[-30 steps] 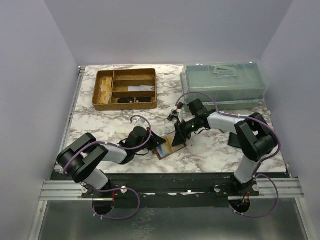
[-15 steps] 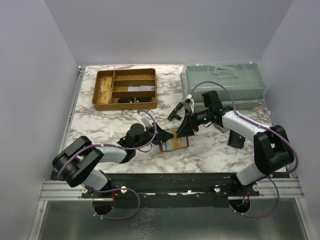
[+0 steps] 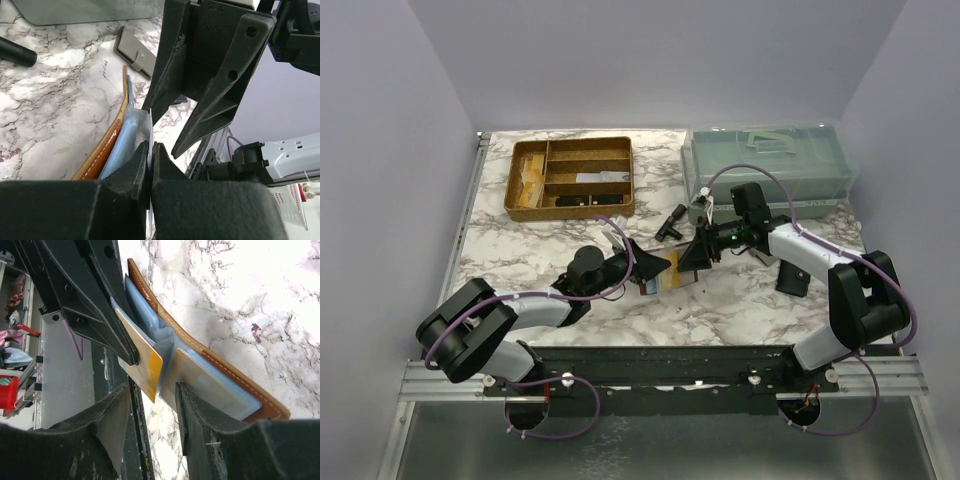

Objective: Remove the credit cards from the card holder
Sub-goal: Remove the credit card from the card holder.

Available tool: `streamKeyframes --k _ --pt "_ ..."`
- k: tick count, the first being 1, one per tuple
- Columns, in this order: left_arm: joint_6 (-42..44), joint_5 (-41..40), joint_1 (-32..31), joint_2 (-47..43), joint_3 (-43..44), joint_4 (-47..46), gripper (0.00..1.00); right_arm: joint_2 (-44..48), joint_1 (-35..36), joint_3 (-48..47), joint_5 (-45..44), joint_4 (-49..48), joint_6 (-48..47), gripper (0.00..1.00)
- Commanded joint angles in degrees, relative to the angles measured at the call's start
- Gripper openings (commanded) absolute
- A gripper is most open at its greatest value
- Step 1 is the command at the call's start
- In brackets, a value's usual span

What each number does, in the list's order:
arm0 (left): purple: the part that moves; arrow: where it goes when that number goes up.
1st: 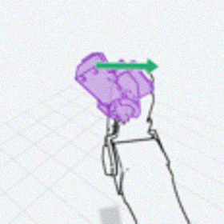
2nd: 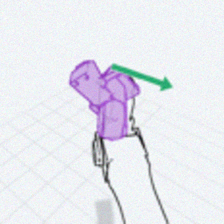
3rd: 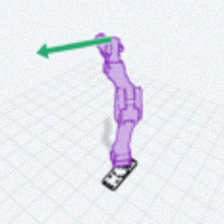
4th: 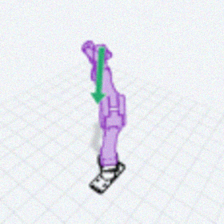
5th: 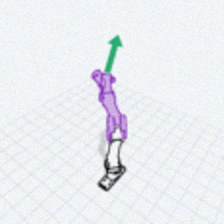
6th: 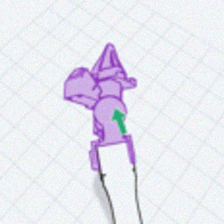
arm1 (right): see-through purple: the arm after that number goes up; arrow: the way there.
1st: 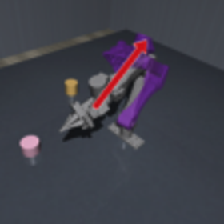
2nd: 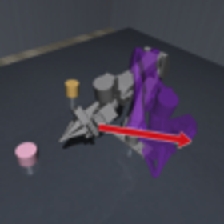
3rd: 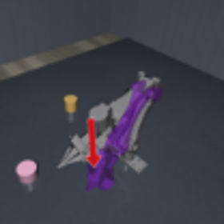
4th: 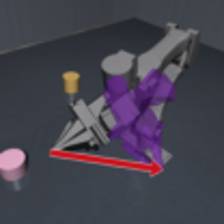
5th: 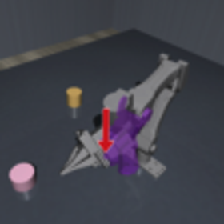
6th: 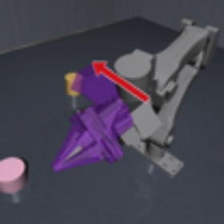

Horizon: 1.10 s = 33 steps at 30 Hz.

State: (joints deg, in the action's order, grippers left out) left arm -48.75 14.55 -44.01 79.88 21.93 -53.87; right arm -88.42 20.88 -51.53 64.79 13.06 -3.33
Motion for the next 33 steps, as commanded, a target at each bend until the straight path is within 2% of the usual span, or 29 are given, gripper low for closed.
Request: streamKeyframes --k 1,8,14,16,20,22,33 --pt "0.64 -0.01 -0.2 -1.87 0.59 -5.37 0.0 -0.73 -0.14 0.13 2.46 -0.85 0.47 0.49" --pt "-2.88 1.23 -0.31 1.02 0.96 -12.26 0.0 -0.86 -0.14 1.06 12.6 -4.59 4.16 0.49" --pt "-5.29 1.36 -0.5 3.48 0.37 -18.48 0.0 -0.61 -0.25 1.55 13.93 -6.76 7.37 0.45" --pt "-5.22 1.32 -0.56 3.68 0.34 -18.61 0.0 -0.47 -0.5 1.96 14.43 -8.31 9.22 0.36" --pt "-4.67 0.3 -0.55 3.08 -0.68 -18.62 0.0 -0.72 -2.12 2.51 15.79 -10.24 11.4 0.09" --pt "-4.6 0.49 -0.27 2.65 -1.43 -18.54 0.0 -0.67 -3.07 2.55 16.41 -10.25 11.43 0.01" --pt "-8.64 11.27 5.21 -0.59 -3.31 -18.58 0.13 0.61 -4.2 3.39 19.58 -12.06 11.74 0.0"
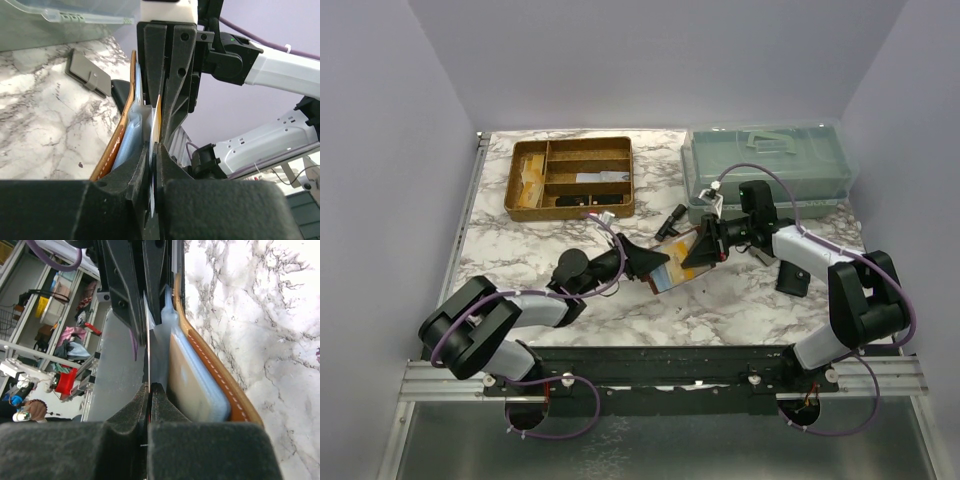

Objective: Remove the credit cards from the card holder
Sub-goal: Remove the credit card from the card holder.

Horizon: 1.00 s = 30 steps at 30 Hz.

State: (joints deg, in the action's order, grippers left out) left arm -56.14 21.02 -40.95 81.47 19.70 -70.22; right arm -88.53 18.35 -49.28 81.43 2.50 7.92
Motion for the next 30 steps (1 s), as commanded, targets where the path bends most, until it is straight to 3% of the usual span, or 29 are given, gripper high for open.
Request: streamKeyframes --k 1,5,10,21,25,30 --pt "-1.25 5.35 2.28 -2.27 -1.07 -2.2 0.13 0.79 -1.65 1.19 3.13 -1.61 0.47 0.0" --pt "-1.7 6.92 3.22 -2.64 -1.44 -2.2 0.12 1.16 -1.89 1.39 3.48 -1.96 0.51 0.0" --pt "-2.11 8.77 6.0 -4.21 -3.23 -2.14 0.01 1.9 -3.27 1.59 3.45 -1.98 0.02 0.0" --pt "-3.43 11.14 10.48 -2.92 -6.81 -2.13 0.0 0.7 -4.84 -0.07 -3.71 6.54 -7.31 0.0" --pt "-3.38 11.52 11.23 -0.7 -7.91 -2.11 0.0 0.69 -6.38 -0.29 -5.11 8.69 -10.48 0.0" --pt "-3.39 13.76 11.33 8.29 -6.95 -2.84 0.0 0.98 -6.4 0.01 -4.87 8.39 -10.62 0.0"
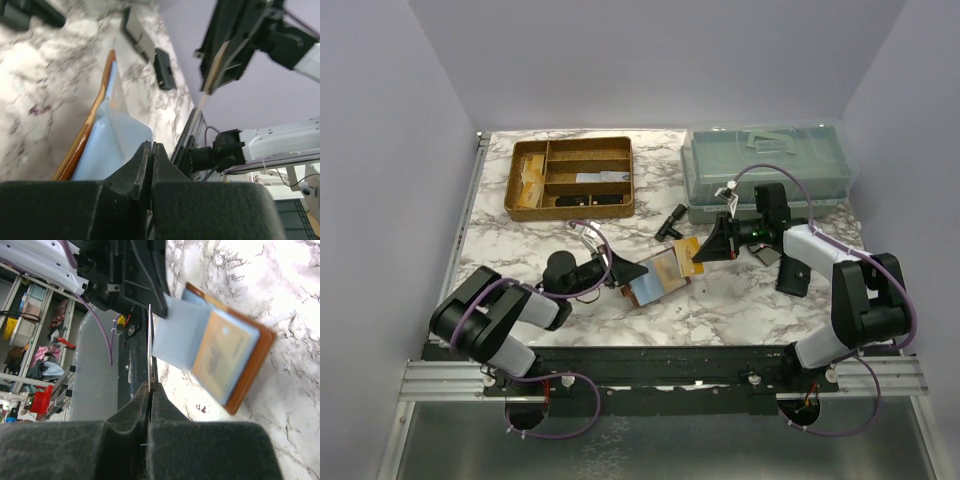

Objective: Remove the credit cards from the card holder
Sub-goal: Remove the credit card from the card holder.

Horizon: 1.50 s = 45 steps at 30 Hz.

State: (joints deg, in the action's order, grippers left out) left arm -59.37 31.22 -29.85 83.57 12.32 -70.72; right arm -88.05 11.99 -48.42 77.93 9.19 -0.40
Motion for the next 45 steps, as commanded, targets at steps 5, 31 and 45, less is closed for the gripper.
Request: streamKeyframes --k 5,31,45 --pt "-7.67 6.38 0.16 19.8 1.76 -18.89 0.0 0.65 -0.05 -0.79 -1.56 1.77 -2.58 0.0" --pt "-4.56 -9.1 0.95 6.71 -5.5 13.21 0.16 -0.56 -0.04 -1.27 -3.04 3.51 -4.65 0.0" --pt "2.97 -16.92 0.47 -25.93 -2.58 56.79 0.6 -1.15 0.05 -1.79 -3.21 4.88 -6.01 0.0"
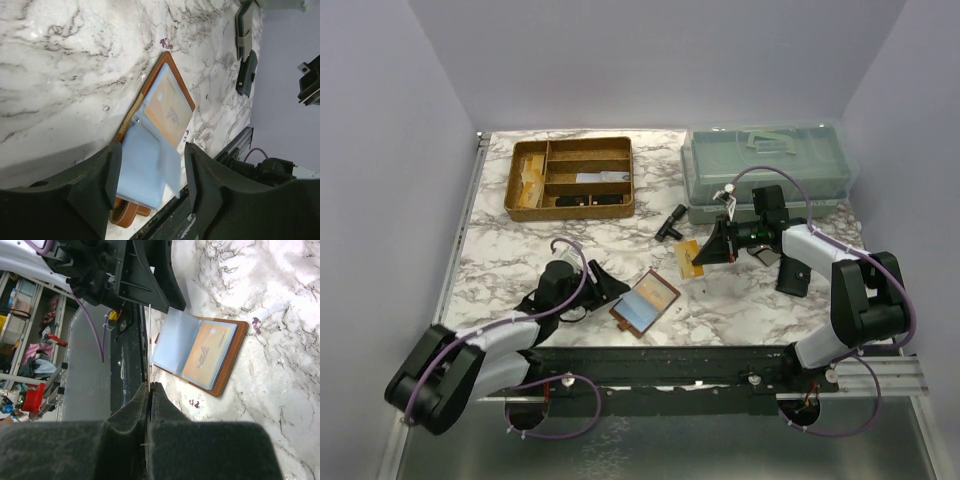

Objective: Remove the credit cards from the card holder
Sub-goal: Remove the credit card from the card holder.

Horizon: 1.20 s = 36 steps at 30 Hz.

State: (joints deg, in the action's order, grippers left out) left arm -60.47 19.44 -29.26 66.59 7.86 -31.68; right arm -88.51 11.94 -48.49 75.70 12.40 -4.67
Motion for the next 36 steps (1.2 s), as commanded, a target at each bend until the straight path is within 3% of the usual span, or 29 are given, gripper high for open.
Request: streamKeyframes --k 1,5,10,13,19,24,32,36 --pt "4.82 -6.51 -0.11 -12.25 2.39 21.24 0.66 -0.54 0.1 -1.82 -1.07 1.86 -2.01 0.0" --pt "6.97 -12.52 -0.06 -27.03 3.81 31.35 0.98 -0.33 0.47 -1.85 -1.77 2.42 -2.92 0.0" --pt "5.27 -14.63 0.33 -42.26 1.98 32.72 0.99 -0.05 1.19 -2.4 -2.48 3.81 -4.8 0.0" --pt "3.82 -8.6 0.38 -45.18 -0.67 22.06 0.99 0.67 1.3 -2.37 -2.59 3.9 -5.34 0.0" --pt "0.9 4.1 0.2 -28.64 0.04 -2.59 0.96 0.25 1.43 -2.69 -0.85 4.67 -6.25 0.0" --pt "3.64 6.29 -3.53 -13.17 5.41 -15.85 0.96 -0.29 1.76 -3.18 1.26 5.97 -7.65 0.0" --pt "10.31 -0.95 -14.03 6.25 16.51 -20.7 0.89 -1.88 1.72 -4.71 2.61 9.64 -11.26 0.0" --pt "10.35 -2.36 -15.16 11.85 18.58 -23.13 0.75 -2.28 1.77 -5.03 3.36 10.48 -11.98 0.0"
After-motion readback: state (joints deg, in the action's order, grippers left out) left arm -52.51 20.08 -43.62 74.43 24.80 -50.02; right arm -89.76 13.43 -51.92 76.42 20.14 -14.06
